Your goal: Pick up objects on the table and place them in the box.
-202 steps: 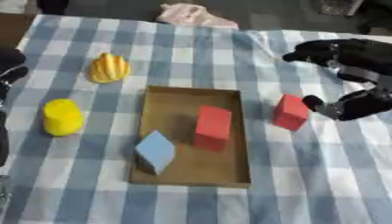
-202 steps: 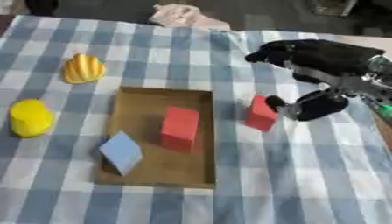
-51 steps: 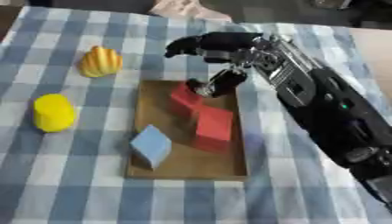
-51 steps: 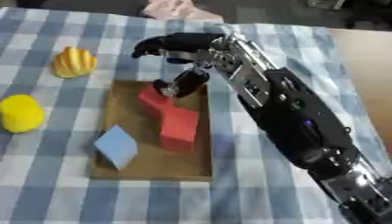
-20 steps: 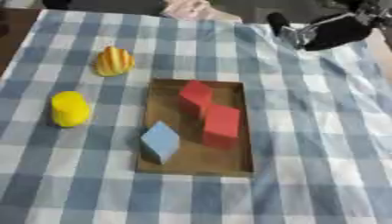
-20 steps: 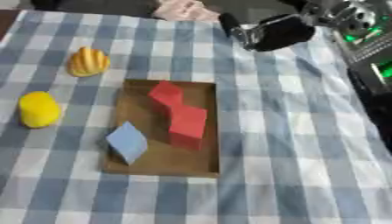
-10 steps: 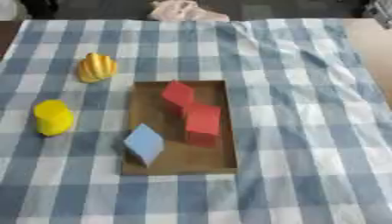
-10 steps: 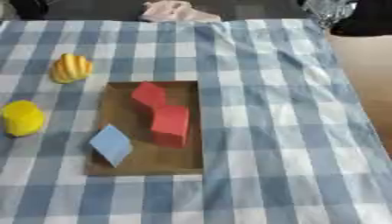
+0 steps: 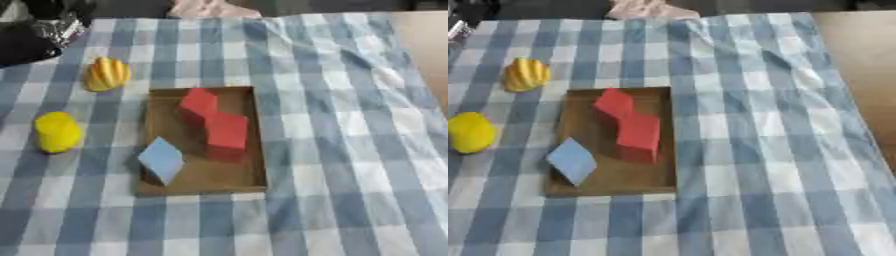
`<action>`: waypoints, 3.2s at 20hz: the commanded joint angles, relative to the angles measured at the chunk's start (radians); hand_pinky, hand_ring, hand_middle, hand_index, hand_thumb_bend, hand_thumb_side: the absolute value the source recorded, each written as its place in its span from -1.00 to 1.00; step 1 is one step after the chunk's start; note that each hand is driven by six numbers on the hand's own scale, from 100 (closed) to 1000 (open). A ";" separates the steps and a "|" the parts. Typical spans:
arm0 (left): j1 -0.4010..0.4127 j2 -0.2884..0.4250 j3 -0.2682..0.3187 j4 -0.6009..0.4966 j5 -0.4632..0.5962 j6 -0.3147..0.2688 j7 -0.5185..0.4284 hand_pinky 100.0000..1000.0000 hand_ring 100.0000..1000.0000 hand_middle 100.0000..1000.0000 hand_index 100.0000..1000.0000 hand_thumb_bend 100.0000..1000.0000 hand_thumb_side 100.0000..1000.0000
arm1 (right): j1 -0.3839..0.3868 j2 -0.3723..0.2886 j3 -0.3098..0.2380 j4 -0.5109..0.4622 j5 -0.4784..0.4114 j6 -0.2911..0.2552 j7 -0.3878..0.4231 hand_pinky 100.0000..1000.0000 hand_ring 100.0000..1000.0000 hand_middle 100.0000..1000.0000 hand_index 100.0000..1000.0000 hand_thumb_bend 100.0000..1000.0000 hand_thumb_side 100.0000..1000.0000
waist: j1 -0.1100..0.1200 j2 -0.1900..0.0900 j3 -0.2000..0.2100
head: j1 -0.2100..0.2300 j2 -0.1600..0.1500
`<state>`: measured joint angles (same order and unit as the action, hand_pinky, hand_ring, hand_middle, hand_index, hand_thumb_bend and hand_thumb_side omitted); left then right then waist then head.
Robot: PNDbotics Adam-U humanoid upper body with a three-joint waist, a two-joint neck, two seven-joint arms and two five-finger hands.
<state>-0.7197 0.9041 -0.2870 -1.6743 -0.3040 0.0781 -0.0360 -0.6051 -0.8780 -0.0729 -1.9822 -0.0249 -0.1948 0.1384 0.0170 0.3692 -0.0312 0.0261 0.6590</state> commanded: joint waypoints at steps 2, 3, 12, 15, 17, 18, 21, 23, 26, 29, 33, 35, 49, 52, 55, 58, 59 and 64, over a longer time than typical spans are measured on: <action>-0.034 0.048 -0.035 0.100 -0.069 -0.014 -0.067 0.85 0.77 0.55 0.80 0.04 0.06 | 0.003 -0.056 -0.003 -0.018 -0.074 -0.003 -0.069 0.76 0.99 0.37 0.52 -1.00 -0.08 | 0.004 -0.025 -0.004 | 0.016 0.006; -0.039 0.048 -0.039 0.125 -0.084 -0.016 -0.083 0.86 0.77 0.55 0.80 0.08 0.03 | 0.008 -0.062 -0.001 -0.018 -0.090 -0.002 -0.085 0.76 0.99 0.36 0.52 -1.00 -0.08 | 0.005 -0.025 -0.004 | 0.018 0.006; -0.078 -0.003 -0.004 0.267 -0.349 -0.070 -0.402 0.93 0.83 0.62 0.86 0.13 -0.48 | 0.035 -0.073 0.020 -0.018 -0.098 0.014 -0.186 0.77 1.00 0.36 0.50 -1.00 -0.08 | 0.011 -0.028 0.001 | 0.022 0.012; -0.083 -0.021 0.007 0.286 -0.383 -0.103 -0.509 0.93 0.84 0.60 0.85 0.08 -0.71 | 0.036 -0.068 0.022 -0.018 -0.094 0.022 -0.190 0.77 1.00 0.35 0.50 -1.00 -0.07 | 0.012 -0.029 0.004 | 0.022 0.013; -0.088 -0.032 0.007 0.300 -0.393 -0.107 -0.533 0.93 0.84 0.59 0.85 0.07 -0.68 | 0.036 -0.065 0.023 -0.018 -0.093 0.024 -0.190 0.77 1.00 0.35 0.49 -1.00 -0.07 | 0.012 -0.029 0.004 | 0.022 0.014; -0.090 -0.038 0.005 0.308 -0.395 -0.107 -0.539 0.92 0.84 0.59 0.86 0.03 -0.65 | 0.036 -0.064 0.023 -0.018 -0.092 0.025 -0.190 0.77 0.99 0.35 0.49 -1.00 -0.07 | 0.012 -0.028 0.004 | 0.023 0.015; -0.100 -0.058 -0.004 0.338 -0.408 -0.103 -0.547 0.92 0.83 0.60 0.86 0.08 -0.66 | 0.036 -0.059 0.023 -0.018 -0.091 0.028 -0.187 0.77 0.99 0.34 0.48 -1.00 -0.07 | 0.012 -0.027 0.002 | 0.026 0.014; -0.107 -0.069 -0.010 0.357 -0.433 -0.102 -0.547 0.92 0.83 0.60 0.86 0.06 -0.69 | 0.036 -0.056 0.023 -0.018 -0.090 0.031 -0.184 0.77 0.99 0.33 0.48 -1.00 -0.07 | 0.013 -0.026 0.001 | 0.029 0.014; -0.110 -0.083 -0.004 0.367 -0.449 -0.097 -0.531 0.89 0.81 0.57 0.86 -0.27 -0.75 | 0.038 -0.053 0.022 -0.018 -0.090 0.033 -0.185 0.77 1.00 0.33 0.48 -1.00 -0.07 | 0.014 -0.024 -0.003 | 0.034 0.014; -0.103 -0.084 0.032 0.296 -0.382 -0.079 -0.496 0.89 0.81 0.53 0.85 -0.56 -0.63 | 0.046 -0.056 0.020 -0.018 -0.088 0.032 -0.187 0.77 0.99 0.33 0.48 -1.00 -0.07 | 0.014 -0.025 -0.003 | 0.035 0.018; -0.068 -0.036 0.061 0.132 -0.293 -0.053 -0.489 0.89 0.80 0.52 0.84 -0.59 -0.63 | 0.059 -0.061 0.017 -0.018 -0.084 0.031 -0.190 0.77 1.00 0.33 0.47 -1.00 -0.07 | 0.019 -0.029 0.005 | 0.032 0.022; -0.037 -0.005 0.063 0.064 -0.265 -0.038 -0.503 0.89 0.80 0.53 0.84 -0.51 -0.60 | 0.063 -0.062 0.017 -0.018 -0.083 0.033 -0.190 0.78 1.00 0.32 0.47 -1.00 -0.07 | 0.021 -0.031 0.010 | 0.031 0.022; 0.140 0.124 0.042 -0.015 -0.352 -0.007 -0.592 0.92 0.81 0.62 0.86 0.23 -0.48 | 0.079 -0.058 0.014 -0.018 -0.080 0.038 -0.186 0.78 1.00 0.32 0.47 -1.00 -0.07 | 0.027 -0.031 0.017 | 0.043 0.022; 0.153 0.124 0.039 0.010 -0.370 -0.006 -0.595 0.91 0.81 0.62 0.86 0.21 -0.46 | 0.082 -0.056 0.013 -0.018 -0.079 0.041 -0.186 0.78 1.00 0.32 0.47 -1.00 -0.06 | 0.027 -0.029 0.017 | 0.045 0.021; 0.158 0.119 0.034 0.041 -0.386 -0.004 -0.596 0.90 0.80 0.62 0.86 0.20 -0.46 | 0.084 -0.052 0.012 -0.018 -0.079 0.043 -0.186 0.78 1.00 0.31 0.47 -1.00 -0.06 | 0.026 -0.027 0.016 | 0.048 0.019; 0.151 0.105 0.027 0.085 -0.396 0.000 -0.591 0.89 0.79 0.60 0.85 0.10 -0.50 | 0.088 -0.049 0.011 -0.018 -0.078 0.045 -0.185 0.78 1.00 0.31 0.47 -1.00 -0.06 | 0.025 -0.026 0.014 | 0.051 0.018; 0.147 0.098 0.024 0.100 -0.395 0.000 -0.589 0.88 0.78 0.60 0.84 0.06 -0.49 | 0.089 -0.047 0.010 -0.018 -0.078 0.045 -0.185 0.78 1.00 0.31 0.47 -1.00 -0.06 | 0.024 -0.026 0.014 | 0.053 0.018; 0.131 0.077 0.007 0.145 -0.378 -0.012 -0.593 0.82 0.72 0.56 0.80 -0.03 -0.47 | 0.094 -0.043 0.007 -0.018 -0.077 0.047 -0.186 0.78 1.00 0.31 0.47 -1.00 -0.06 | 0.022 -0.024 0.011 | 0.056 0.017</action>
<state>-0.5738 0.9572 -0.2861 -1.5323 -0.6859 0.0710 -0.6285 -0.5039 -0.9020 -0.0489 -1.9854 -0.1075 -0.1495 -0.0449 0.0407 0.3631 -0.0198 0.0784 0.6770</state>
